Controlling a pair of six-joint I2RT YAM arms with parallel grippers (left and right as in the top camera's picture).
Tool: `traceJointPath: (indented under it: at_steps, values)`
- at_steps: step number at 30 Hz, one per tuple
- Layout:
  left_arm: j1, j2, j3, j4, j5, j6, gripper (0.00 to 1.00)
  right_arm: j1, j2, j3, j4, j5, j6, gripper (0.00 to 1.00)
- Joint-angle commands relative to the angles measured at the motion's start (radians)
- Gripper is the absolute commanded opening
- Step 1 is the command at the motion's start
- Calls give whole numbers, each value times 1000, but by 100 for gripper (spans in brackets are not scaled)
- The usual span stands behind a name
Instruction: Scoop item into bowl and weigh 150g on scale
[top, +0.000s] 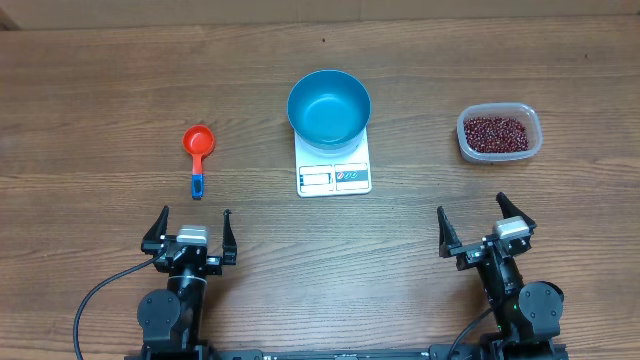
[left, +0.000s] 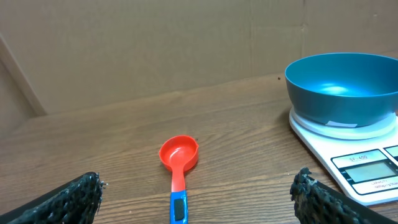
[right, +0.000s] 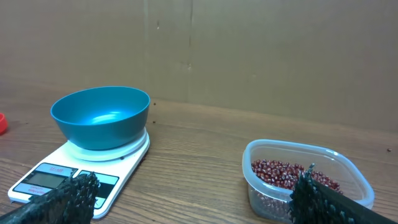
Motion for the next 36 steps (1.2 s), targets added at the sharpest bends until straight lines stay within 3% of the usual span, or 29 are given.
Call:
traceJointPath:
  at_steps: [1, 36]
  values:
    - [5, -10, -6, 0, -10, -10, 100, 7, -11, -10, 3, 10, 7, 100]
    - [5, -9, 32, 28, -10, -13, 100, 7, -11, -10, 3, 10, 8, 100]
